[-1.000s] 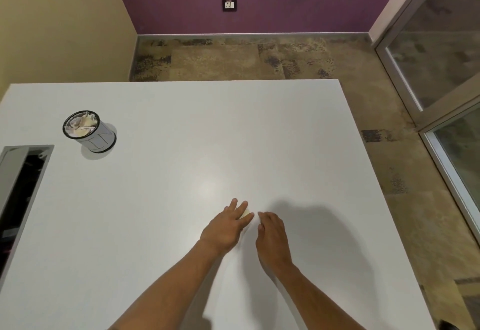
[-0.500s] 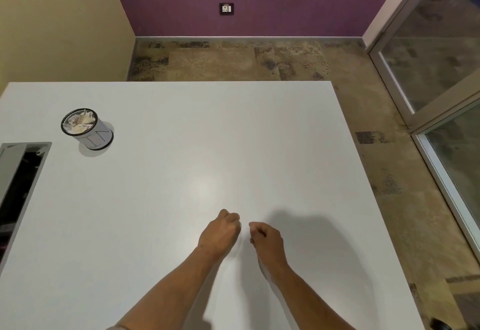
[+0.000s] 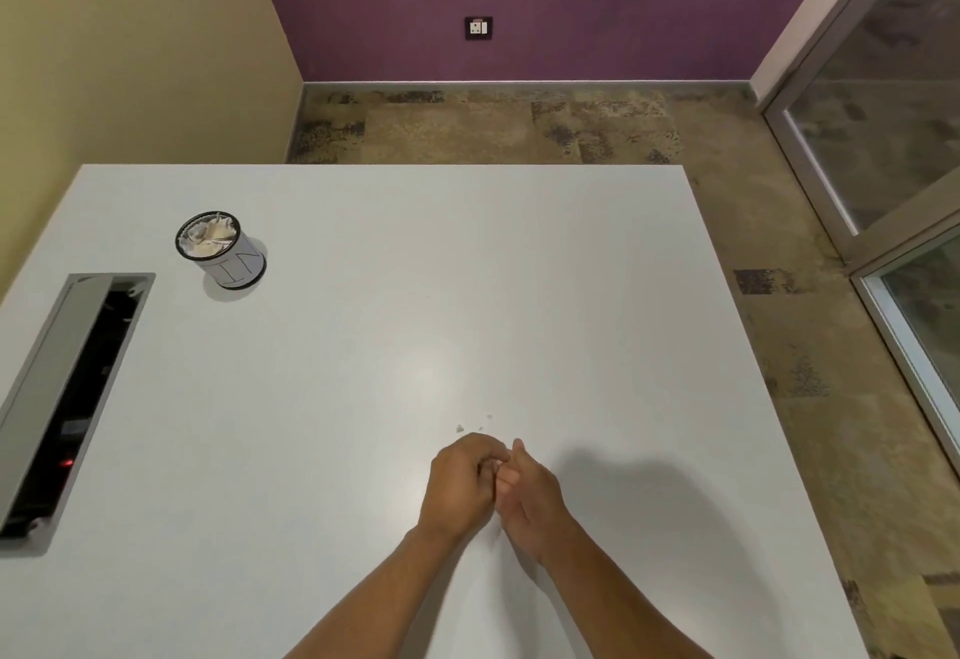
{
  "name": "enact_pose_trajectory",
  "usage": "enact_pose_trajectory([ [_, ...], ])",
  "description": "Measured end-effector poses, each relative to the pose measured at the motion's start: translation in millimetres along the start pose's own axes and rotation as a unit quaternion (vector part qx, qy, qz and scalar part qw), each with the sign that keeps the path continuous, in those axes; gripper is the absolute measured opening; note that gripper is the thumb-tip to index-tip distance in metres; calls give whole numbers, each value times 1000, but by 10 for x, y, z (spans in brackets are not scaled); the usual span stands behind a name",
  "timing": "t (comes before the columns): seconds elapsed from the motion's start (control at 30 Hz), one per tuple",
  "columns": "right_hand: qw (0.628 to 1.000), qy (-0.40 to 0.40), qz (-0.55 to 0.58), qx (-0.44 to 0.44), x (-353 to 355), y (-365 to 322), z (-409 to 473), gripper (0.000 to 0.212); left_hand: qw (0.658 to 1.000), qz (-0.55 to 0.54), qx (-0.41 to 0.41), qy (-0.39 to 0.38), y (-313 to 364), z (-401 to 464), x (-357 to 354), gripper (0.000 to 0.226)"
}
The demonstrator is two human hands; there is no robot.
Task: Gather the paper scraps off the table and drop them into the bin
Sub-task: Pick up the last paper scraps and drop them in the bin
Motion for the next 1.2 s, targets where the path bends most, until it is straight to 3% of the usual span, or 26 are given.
enact_pose_trajectory([
  [0.07, 999, 15, 30, -7, -16, 20, -5, 45, 1000, 11, -25, -11, 70, -67, -23, 22],
  [0.17, 999, 35, 22, -21, 25, 39, 0, 41, 996, 59, -46, -44, 86, -141, -87, 32],
  [0.27, 998, 57, 15, -37, 78, 16, -13, 33, 988, 109, -82, -70, 84, -168, -185, 28],
  [0.43, 993, 60, 102, -12, 155, -58, -3, 26, 977, 77, -173, -99, 164, -194, -268, 36],
  [0.53, 992, 39, 123, -10, 227, -116, -14, 31, 986, 23, -159, -48, 137, -206, -214, 40],
  [0.67, 986, 52, 158, -17, 362, -177, -29, 37, 994, 50, -47, 81, -100, -153, -127, 52],
  [0.77, 986, 55, 155, -7, 459, -210, -60, 38, 990, 112, 64, 54, -396, -146, -203, 77],
  [0.83, 986, 52, 156, -5, 521, -217, -85, 38, 986, 141, 88, 23, -503, -128, -292, 89],
  [1.03, 988, 47, 148, -6, 713, -197, -124, 38, 972, 226, 59, -27, -561, 99, -478, 85],
  [1.2, 990, 51, 128, -16, 804, -199, -123, 39, 958, 267, -49, -95, -556, 284, -484, 66],
])
Point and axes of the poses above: each hand's wrist, its own z-axis towards the middle knuckle, its own x-axis out of the back of the hand, y = z × x, the point moved 4 cm from there along z, towards the middle knuckle, and after that the axes turned 10 degrees about -z, right-handed, at the moved point
